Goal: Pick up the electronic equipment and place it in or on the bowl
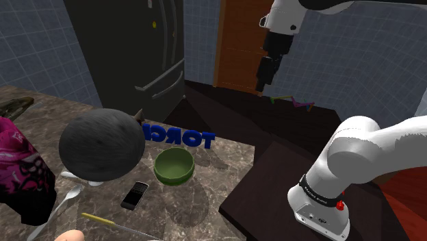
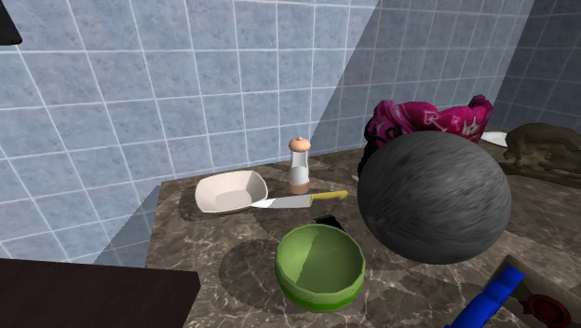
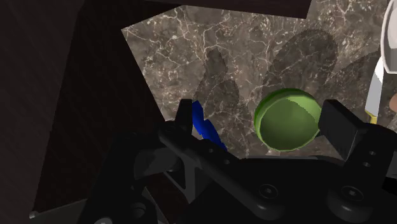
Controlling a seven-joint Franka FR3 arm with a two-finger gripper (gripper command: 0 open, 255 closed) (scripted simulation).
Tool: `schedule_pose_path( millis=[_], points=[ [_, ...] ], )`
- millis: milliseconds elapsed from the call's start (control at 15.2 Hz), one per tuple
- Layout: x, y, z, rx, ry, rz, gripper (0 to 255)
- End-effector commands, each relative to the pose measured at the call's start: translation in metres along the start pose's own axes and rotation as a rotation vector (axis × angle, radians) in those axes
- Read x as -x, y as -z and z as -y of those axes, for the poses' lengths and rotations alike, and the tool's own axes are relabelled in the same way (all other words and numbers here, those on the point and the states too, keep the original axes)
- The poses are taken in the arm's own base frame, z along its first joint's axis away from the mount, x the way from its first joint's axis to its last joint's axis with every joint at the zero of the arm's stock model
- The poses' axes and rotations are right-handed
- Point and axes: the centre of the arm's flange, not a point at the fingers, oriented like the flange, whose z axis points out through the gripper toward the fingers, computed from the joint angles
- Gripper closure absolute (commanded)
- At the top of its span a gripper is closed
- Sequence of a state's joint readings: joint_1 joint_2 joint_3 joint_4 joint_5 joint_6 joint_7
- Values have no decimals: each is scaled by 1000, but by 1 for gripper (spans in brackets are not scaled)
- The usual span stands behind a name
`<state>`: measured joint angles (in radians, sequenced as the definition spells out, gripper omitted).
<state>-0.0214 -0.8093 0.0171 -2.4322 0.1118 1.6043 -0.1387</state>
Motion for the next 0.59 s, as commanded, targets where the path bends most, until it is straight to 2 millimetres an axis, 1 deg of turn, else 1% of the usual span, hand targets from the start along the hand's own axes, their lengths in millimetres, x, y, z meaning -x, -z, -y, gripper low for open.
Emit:
schedule_pose_path(
  millis=[0,528],
  points=[
    [0,0,0,0,0,0,0],
    [-28,-72,72,-6,-186,21,0]
  ],
)
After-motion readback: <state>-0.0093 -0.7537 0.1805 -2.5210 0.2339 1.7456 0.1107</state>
